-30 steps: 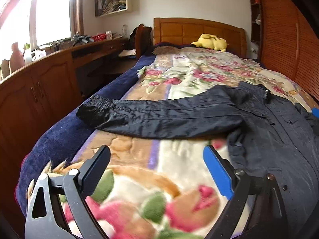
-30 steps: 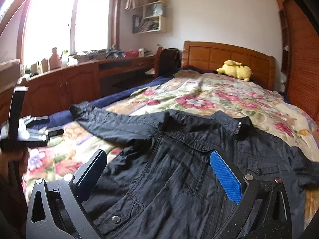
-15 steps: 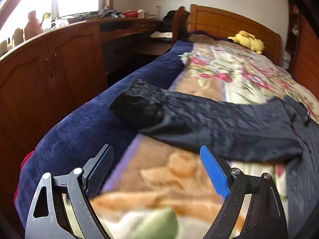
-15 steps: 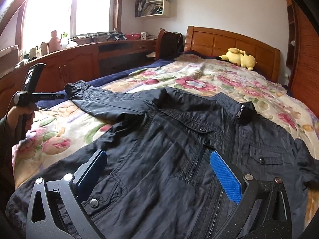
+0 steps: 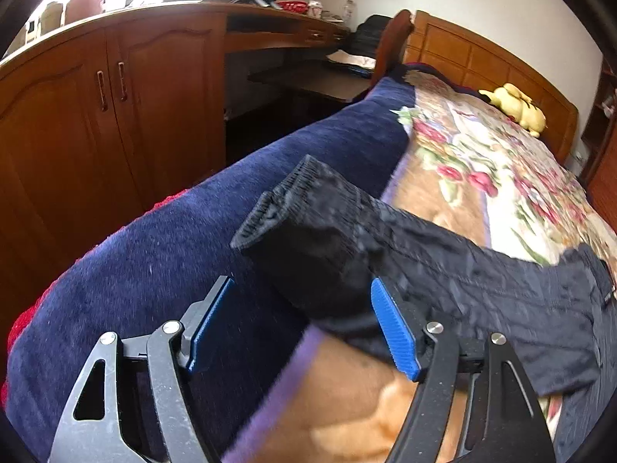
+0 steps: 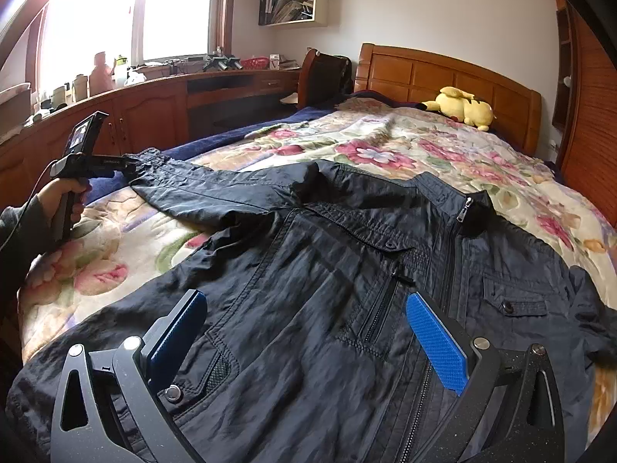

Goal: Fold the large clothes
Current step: 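Grasp the sleeve cuff with the left gripper and lift it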

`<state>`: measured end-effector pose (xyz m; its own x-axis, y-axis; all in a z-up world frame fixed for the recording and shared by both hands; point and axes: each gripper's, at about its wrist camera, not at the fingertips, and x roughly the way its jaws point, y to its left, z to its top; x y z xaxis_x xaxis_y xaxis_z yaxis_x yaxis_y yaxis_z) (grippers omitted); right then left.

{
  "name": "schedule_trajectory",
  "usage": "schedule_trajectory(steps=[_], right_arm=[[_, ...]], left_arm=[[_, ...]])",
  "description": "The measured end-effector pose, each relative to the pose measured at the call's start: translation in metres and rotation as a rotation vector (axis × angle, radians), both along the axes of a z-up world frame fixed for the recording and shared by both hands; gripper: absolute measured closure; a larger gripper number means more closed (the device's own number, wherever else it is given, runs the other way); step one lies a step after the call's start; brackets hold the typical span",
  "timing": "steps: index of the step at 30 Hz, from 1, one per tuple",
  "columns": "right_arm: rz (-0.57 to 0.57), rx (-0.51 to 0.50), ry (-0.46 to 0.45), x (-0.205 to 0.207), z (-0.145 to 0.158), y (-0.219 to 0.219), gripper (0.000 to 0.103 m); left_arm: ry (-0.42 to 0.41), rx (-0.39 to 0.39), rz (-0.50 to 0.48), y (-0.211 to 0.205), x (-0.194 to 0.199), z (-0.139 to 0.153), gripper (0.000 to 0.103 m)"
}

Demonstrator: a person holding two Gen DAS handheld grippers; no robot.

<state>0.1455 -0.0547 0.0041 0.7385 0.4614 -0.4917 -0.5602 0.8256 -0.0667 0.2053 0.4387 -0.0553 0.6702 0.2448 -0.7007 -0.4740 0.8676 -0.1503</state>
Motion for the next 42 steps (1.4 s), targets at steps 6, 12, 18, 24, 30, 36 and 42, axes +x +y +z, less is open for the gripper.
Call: schedule_trajectory(steps=[6,12,18,24,30,36,42], right_arm=[[0.0,0.0,0.008,0.001,-0.002,0.0,0.0],[0.0,0.007,0.002,-0.003,0.002,-0.004,0.0],[0.009,0.041,-0.017,-0.012,0.017,-0.015,0.0],[0.005,0.087,-0.052,-0.029,0.034,-0.043,0.0],[-0.01,0.111,-0.058,-0.039,0.037,-0.068,0.0],[-0.037,0.098,-0.066,-0.045,0.039,-0.087,0.0],[-0.048,0.143,-0.044,-0.054,0.046,-0.108,0.0]], left_arm=[[-0.003,-0.054,-0.015,0.009,0.008,-0.004,0.05],[-0.017,-0.022,-0.05,-0.003,0.005,0.005,0.092],[-0.096,0.065,-0.145,-0.058,-0.019,0.043,0.096],[-0.162,0.137,-0.274,-0.138,-0.039,0.088,0.098],[-0.194,0.183,-0.374,-0.203,-0.042,0.128,0.098],[-0.235,0.207,-0.491,-0.277,-0.043,0.159,0.099],[-0.26,0.213,-0.608,-0.344,-0.047,0.175,0.099]])
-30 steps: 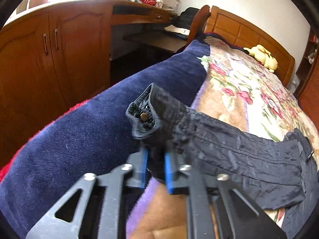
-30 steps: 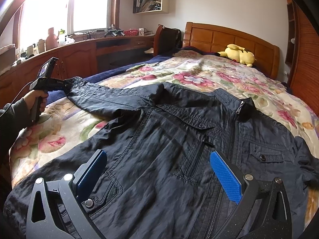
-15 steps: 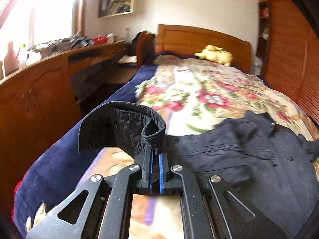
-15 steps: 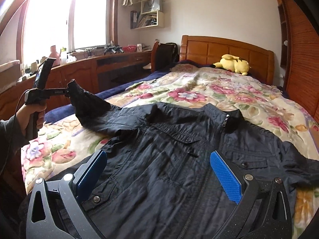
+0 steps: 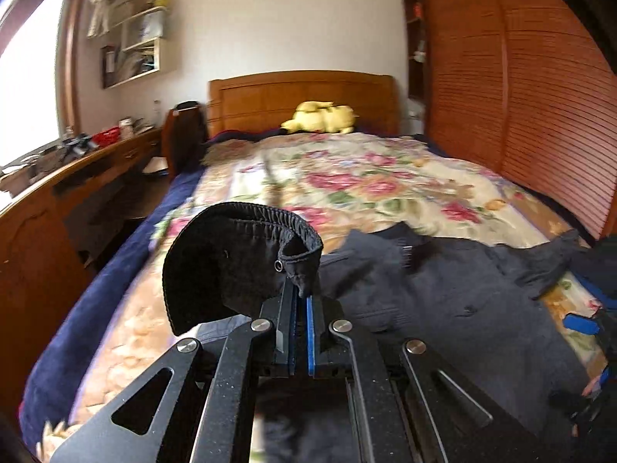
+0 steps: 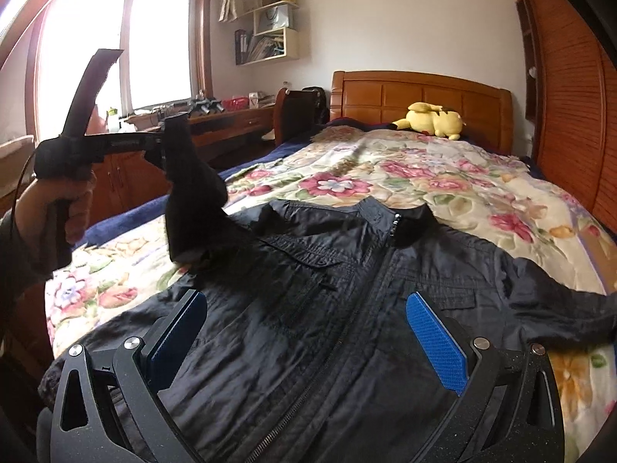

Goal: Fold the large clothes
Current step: 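Fold the held sleeve across the jacket body and open the left gripper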

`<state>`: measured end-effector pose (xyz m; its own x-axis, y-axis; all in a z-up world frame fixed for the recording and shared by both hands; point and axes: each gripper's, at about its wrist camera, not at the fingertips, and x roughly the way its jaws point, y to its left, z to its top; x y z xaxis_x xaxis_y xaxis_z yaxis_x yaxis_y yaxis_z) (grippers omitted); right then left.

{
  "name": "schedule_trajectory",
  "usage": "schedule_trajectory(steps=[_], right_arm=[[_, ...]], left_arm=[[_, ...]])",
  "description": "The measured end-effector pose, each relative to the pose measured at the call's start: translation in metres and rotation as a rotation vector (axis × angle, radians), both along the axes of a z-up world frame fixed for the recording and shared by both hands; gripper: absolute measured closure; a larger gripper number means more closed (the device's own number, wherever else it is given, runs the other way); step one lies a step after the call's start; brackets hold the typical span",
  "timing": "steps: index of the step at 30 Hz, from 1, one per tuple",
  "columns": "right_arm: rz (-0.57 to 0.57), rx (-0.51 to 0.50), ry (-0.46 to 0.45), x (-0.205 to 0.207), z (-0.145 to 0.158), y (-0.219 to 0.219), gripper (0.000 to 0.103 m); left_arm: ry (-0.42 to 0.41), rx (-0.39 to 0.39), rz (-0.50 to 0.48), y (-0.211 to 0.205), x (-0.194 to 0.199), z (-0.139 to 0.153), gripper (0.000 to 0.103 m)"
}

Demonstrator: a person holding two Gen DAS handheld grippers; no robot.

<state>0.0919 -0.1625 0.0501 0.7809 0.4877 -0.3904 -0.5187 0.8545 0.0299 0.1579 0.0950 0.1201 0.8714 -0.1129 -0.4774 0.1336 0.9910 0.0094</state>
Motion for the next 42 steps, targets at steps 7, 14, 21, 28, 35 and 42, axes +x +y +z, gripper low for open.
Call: schedule_trajectory(steps=[7,14,21,28,35,42], right_arm=[[-0.045,0.004,-0.022,-0.018,0.002,-0.027,0.0],[-0.082,0.001,-0.019,-0.023,0.0,-0.036,0.0],[-0.084,0.003,-0.02,-0.024,0.003,-0.03,0.0],[-0.069,0.016,-0.015,-0.016,0.005,-0.029,0.0],[-0.044,0.01,-0.012,-0.01,0.002,-0.019,0.0],[-0.03,-0.011,0.0,0.0,0.0,-0.007,0.0]], left_arm=[[-0.007,-0.013,-0.125,-0.057,-0.016,0.012,0.099],[0.035,-0.035,-0.189,-0.089,-0.047,0.005,0.099],[0.054,-0.004,-0.167,-0.086,-0.069,-0.015,0.08],[0.047,0.004,-0.166,-0.071,-0.095,-0.026,0.065],[0.023,-0.014,-0.098,-0.039,-0.107,-0.043,0.03],[-0.002,0.019,-0.008,-0.02,-0.109,-0.065,0.024]])
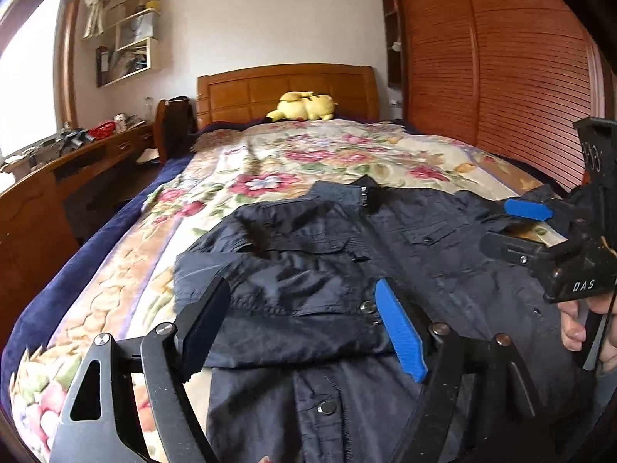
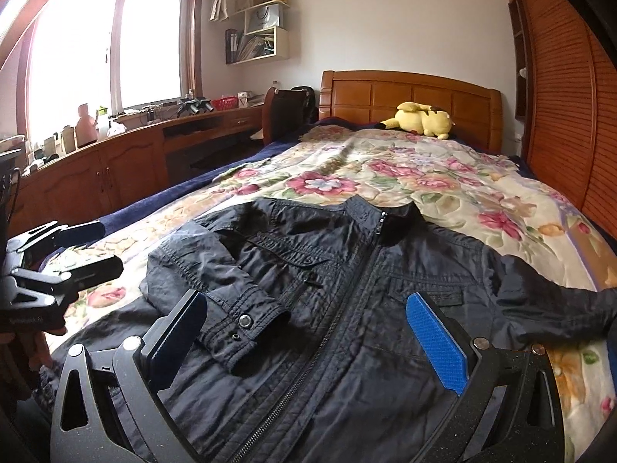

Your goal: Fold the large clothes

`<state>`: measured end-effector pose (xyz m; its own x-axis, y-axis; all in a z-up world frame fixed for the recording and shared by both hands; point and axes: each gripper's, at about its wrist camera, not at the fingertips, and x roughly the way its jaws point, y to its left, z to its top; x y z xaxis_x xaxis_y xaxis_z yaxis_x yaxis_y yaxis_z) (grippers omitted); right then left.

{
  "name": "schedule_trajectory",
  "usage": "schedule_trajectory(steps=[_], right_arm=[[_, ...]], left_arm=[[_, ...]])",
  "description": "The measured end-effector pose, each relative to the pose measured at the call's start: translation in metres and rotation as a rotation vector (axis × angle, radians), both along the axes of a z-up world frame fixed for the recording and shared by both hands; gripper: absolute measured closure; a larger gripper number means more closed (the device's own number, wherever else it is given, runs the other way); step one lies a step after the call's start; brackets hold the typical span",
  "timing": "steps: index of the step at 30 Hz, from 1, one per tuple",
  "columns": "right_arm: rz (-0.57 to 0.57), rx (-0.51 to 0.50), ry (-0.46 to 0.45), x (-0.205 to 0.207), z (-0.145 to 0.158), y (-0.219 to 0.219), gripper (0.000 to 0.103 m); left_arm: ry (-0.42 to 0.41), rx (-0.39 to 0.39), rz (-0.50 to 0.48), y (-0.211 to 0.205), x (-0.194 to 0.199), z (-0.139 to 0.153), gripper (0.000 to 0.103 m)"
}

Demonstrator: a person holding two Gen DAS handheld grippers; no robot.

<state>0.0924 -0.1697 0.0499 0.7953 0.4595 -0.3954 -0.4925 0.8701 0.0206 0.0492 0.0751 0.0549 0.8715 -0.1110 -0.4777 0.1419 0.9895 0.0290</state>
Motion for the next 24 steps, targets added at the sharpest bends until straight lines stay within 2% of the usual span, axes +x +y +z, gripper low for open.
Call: schedule_trajectory(steps=[3,11,19,24], right_arm=[[0.001,-0.005,0.007,0.006,-0.001,0.006,0.0],[0.015,-0.004,0.041,0.022,-0.005,0.017,0.0],[0.03,-0.005,0.084,0.041,-0.01,0.032,0.0],[0.051,-0.056,0.133,0.062,-0.028,0.054,0.0]], left_arm=[[-0.01,-0.027,0.025,0.007,-0.001,-0.008,0.023],[0.003,-0.024,0.053,0.019,0.001,-0.037,0.023],[0.02,-0.046,0.061,0.034,-0.001,-0.047,0.022],[0.038,-0.062,0.062,0.039,0.0,-0.056,0.022]])
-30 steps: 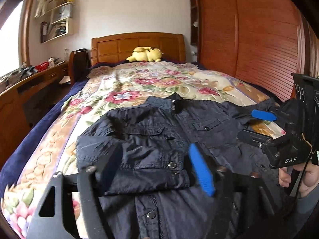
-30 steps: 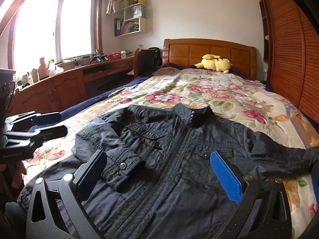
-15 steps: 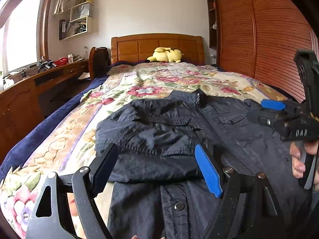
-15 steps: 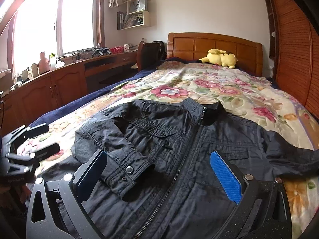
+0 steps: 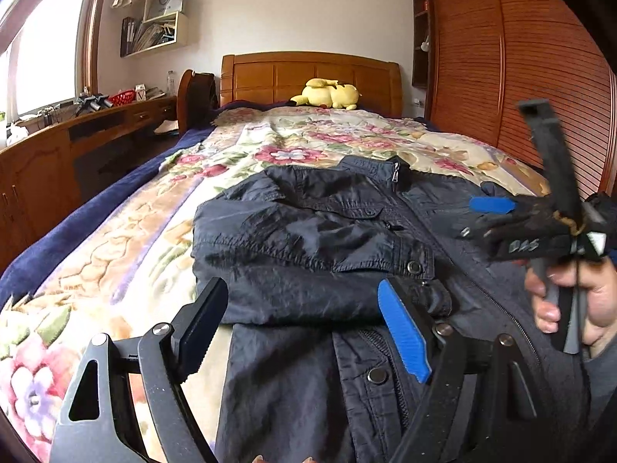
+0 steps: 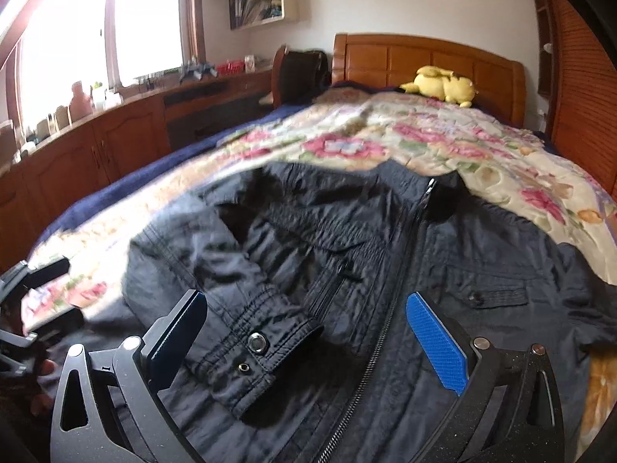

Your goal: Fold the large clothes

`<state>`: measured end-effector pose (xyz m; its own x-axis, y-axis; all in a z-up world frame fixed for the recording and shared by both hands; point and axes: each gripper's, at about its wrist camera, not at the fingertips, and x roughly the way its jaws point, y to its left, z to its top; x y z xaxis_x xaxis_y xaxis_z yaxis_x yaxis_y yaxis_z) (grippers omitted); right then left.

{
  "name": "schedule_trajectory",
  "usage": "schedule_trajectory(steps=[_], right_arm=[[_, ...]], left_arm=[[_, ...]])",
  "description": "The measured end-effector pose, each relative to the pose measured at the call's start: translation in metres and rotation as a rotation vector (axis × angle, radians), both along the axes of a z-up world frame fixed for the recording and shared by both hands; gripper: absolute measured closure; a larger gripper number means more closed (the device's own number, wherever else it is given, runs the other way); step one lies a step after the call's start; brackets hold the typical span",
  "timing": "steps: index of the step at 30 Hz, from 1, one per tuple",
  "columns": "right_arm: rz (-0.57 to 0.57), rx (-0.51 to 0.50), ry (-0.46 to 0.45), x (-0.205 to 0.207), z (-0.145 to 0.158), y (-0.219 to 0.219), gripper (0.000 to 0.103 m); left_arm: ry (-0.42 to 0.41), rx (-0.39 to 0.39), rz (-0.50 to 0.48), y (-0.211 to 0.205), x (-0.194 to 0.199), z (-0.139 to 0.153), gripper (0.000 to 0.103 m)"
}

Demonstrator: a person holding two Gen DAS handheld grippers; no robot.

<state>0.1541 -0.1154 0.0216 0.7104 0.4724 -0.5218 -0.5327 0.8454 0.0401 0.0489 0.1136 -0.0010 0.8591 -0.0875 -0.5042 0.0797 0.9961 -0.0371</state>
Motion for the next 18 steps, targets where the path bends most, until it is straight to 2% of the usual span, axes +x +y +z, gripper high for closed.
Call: schedule_trajectory(steps=[3,8,13,15,16,18], right_arm=[[0.006,-0.037,0.048,0.013,-0.015,0.006,0.0],[0.048,-0.042,0.128,0.028,-0.032,0.009,0.004],[0.088,-0.101,0.158,0.03,-0.042,0.022,0.031],[0.113,-0.103,0.153,0.027,-0.042,0.023,0.051],[0.125,-0.104,0.151,0.026,-0.042,0.023,0.057],[0.133,-0.109,0.145,0.023,-0.042,0.023,0.075]], left_arm=[[-0.001,-0.002,-0.003,0.002,-0.001,-0.002,0.022],[-0.003,-0.003,0.0,0.004,-0.003,-0.005,0.022],[0.0,-0.001,0.003,0.004,-0.003,-0.005,0.022],[0.001,-0.002,0.007,0.004,-0.003,-0.006,0.022],[0.003,-0.004,0.007,0.005,-0.002,-0.006,0.022],[0.008,-0.006,0.005,0.004,-0.001,-0.007,0.022]])
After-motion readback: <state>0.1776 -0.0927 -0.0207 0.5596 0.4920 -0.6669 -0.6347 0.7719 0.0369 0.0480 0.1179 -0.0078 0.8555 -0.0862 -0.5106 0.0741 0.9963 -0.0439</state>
